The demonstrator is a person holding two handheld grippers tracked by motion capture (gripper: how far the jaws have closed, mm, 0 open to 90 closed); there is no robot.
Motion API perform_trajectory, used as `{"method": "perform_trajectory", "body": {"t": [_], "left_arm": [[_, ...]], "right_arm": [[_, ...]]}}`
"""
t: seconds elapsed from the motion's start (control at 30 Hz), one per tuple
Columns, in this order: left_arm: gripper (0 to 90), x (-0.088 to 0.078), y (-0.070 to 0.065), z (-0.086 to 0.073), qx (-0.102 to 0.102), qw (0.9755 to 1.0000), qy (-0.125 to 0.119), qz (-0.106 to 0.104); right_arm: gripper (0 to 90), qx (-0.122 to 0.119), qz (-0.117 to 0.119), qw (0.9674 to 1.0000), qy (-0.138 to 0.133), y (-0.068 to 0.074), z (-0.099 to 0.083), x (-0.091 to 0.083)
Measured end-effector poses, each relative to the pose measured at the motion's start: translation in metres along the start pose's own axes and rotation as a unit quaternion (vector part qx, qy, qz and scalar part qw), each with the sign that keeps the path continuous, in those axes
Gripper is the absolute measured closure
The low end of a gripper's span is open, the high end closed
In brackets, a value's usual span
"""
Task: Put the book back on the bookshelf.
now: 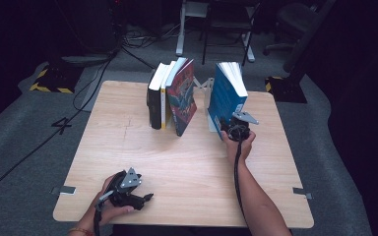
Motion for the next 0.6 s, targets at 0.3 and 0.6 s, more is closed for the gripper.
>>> {"method": "perform_trajectory", "body": {"t": [0.3, 0.6], "left_arm": [[18.9, 0.0001, 0.0000, 0.0001, 0.000, 1.0000, 0.000, 0.000], [18.9, 0.0001, -0.0001, 0.0001, 0.000, 1.0000, 0.000, 0.000]], "right_arm": [[60.5, -0.009, 0.002, 1.0000, 0.001, 0.0027, 0.0014, 0.0015], [59.7, -0.012, 0.008, 0.9999, 0.005, 0.0035, 0.0061, 0.0058]]}}
Point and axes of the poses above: each handheld gripper's, and its own axes: x roughly forward along the jaws, z roughly out of its top, y roughly to its left, the point moved 10 cm from there along x, roughly forward along the jaws, and after that the axes turned 6 degrees about y, right-handed, at the moved point
